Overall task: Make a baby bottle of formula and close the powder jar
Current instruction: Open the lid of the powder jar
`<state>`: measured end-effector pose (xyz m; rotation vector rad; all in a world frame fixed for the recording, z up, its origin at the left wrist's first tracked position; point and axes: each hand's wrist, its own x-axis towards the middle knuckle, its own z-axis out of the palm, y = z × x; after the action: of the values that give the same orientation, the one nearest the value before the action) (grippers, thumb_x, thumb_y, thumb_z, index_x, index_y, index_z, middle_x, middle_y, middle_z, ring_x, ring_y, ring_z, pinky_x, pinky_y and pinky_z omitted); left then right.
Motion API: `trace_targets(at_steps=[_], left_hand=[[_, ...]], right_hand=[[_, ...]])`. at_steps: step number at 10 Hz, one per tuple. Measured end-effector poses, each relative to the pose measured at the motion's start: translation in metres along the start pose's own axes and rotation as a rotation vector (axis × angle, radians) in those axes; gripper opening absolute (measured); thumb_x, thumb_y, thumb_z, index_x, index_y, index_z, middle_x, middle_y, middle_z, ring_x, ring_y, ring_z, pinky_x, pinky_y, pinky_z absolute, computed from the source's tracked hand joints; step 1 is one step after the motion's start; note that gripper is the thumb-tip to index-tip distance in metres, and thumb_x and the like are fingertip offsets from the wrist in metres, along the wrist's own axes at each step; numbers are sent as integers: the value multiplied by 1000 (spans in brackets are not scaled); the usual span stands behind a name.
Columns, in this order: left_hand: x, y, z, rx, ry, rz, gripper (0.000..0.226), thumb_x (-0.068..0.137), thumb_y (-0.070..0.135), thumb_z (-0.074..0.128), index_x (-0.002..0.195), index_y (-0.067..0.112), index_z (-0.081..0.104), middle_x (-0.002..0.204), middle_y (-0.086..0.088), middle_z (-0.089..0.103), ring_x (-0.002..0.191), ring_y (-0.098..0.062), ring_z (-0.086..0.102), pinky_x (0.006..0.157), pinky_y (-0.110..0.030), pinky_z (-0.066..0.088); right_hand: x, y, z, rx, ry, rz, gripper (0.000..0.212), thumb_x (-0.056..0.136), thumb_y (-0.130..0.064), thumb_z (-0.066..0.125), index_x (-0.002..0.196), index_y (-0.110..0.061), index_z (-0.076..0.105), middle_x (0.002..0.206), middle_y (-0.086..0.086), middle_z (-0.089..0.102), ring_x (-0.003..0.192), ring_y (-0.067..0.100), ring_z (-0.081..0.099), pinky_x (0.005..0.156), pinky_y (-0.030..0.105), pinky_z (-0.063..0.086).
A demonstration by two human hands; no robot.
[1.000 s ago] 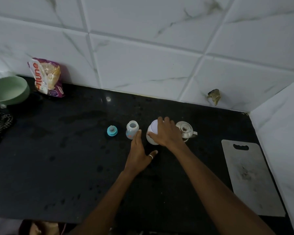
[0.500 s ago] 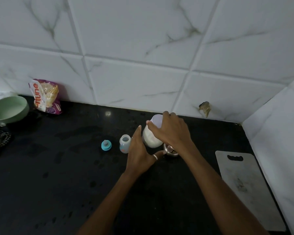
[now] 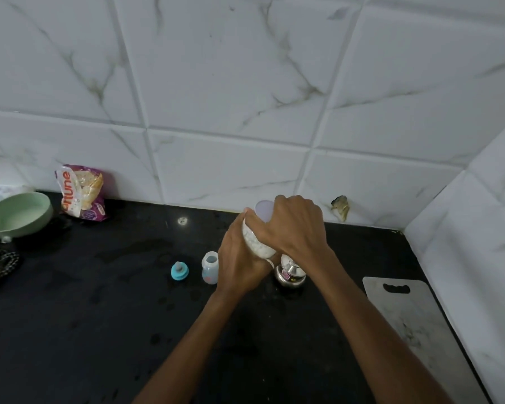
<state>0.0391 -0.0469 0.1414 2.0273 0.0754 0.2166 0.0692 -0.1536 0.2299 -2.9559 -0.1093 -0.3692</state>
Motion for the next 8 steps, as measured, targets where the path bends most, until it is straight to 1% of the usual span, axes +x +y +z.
trace_targets(at_steps=[1,2,3,4,5,6,7,8], left_hand=[[5,-3,-2,-35,-18,-43,99,58,40,85,147,25,45,131,4,64,118,-15,63,101,-37,54],[16,23,-4,68,-70,-345,58,73,18,84,125,27,60,95,11,66,97,-4,66,88,-14,50],[7,8,-14,-18,-177,-168,65,64,17,91,118,30,58,93,20,63,94,0,67,72,-9,47],[0,-1,-10,-137,-71,-334,48,89,-8,64,132,11,53,117,5,68,108,-9,66,94,-19,52],[35,15,4,-212,164,-814,69,74,-23,18,122,-1,61,129,-16,64,127,-34,57,117,-46,37],[29,9,-7,37,-145,-753,57,72,-14,28,104,6,70,111,-9,67,113,-30,60,110,-49,39],[5,-11,-28,41,-233,-154,61,75,12,86,128,24,60,114,10,67,107,-6,65,95,-22,52],[-2,-5,-40,-133,-236,76,87,62,31,99,127,57,47,117,26,66,108,7,65,85,-16,56]], right_hand=[[-2,-3,-4,-25,23,-46,68,89,-76,44,59,-15,34,54,-4,39,49,11,33,50,29,18],[-4,-4,-7,-30,55,-83,69,89,-74,47,57,-15,32,51,-4,36,46,9,29,48,27,13],[-6,-2,-5,-38,104,-157,68,87,-73,50,55,-17,30,48,-7,31,43,8,26,48,26,11],[-6,7,-3,-62,142,-314,65,82,-75,43,60,-14,47,51,-4,43,44,17,39,50,27,20],[-4,19,-13,-88,48,-487,68,81,-75,40,91,-14,69,74,-1,65,61,25,60,58,29,32],[-3,25,-35,-57,-159,-570,69,85,-69,48,139,-28,56,127,-10,66,101,19,67,75,34,49],[-5,22,-53,20,-347,-470,79,88,-75,51,155,-36,34,156,-15,43,133,16,52,101,38,45],[-6,14,-59,22,-354,-260,93,83,-89,33,152,-28,39,152,-1,51,132,25,54,101,42,43]])
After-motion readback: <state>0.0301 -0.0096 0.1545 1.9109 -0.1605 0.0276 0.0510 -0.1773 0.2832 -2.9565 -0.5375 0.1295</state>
